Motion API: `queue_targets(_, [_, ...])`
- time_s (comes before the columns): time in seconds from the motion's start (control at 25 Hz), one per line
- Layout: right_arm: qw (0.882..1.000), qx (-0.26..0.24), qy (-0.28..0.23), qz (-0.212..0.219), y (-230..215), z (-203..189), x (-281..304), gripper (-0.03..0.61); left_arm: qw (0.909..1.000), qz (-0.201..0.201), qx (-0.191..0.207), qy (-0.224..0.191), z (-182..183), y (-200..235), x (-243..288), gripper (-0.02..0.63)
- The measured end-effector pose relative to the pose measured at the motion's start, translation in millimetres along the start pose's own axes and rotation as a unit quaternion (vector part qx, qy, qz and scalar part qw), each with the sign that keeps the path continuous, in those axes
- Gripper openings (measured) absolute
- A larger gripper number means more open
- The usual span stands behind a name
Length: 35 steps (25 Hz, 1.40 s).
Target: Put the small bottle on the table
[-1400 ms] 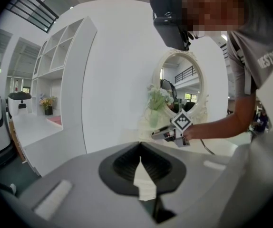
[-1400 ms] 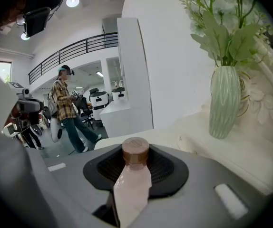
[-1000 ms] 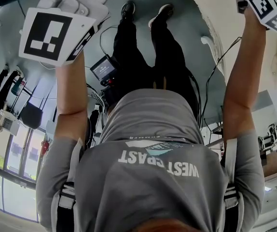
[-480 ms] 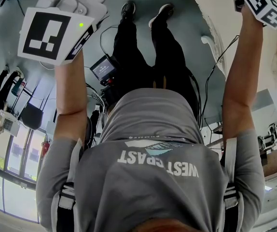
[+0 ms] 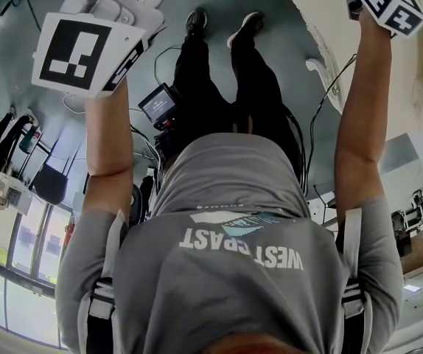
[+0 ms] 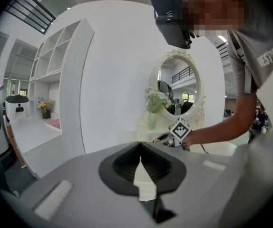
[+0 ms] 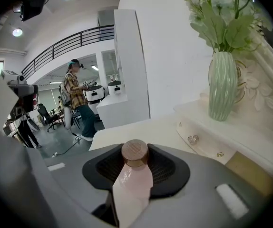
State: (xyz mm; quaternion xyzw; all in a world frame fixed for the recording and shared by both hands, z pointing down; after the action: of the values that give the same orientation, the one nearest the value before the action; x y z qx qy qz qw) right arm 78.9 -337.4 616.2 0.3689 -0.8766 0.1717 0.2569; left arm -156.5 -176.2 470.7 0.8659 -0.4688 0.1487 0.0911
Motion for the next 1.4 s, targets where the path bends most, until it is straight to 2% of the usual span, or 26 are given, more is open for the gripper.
queue_targets(0.28, [0.999,0.02,0.02,-0.023,-6,-7,-19,0.202,1.0,0.001,0.001,-0.01,14,-1,-7,0.003])
queue_targets(0.68, [0.996,0.046,-0.02,-0.075,4,26,-129,0.201,0.9997,-0.012,0.018,-0.015,61,-24,-35,0.003])
queue_targets(0.84, [0.995,0.037,-0.05,-0.075,19,49,-162,0.138,0.9994,-0.02,0.018,-0.021,73,-27,-41,0.003])
queue_targets(1.12, [0.991,-0.003,-0.115,-0.068,71,111,-230,0.011,0.9979,-0.035,0.027,-0.049,102,-34,-73,0.003])
queue_targets(1.4, [0.985,-0.05,-0.156,-0.059,124,160,-288,0.002,0.9958,-0.046,0.038,-0.069,127,-43,-108,0.003])
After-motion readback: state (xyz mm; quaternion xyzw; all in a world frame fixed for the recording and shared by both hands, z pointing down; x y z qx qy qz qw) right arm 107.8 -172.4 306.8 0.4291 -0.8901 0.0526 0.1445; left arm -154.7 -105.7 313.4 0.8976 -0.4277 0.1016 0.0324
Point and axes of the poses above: the fingertips, and each gripper's own axes: x forward along the fingers, y to its left, z out of its top, the point moved 4 cm from there along -x, backward along the fingers
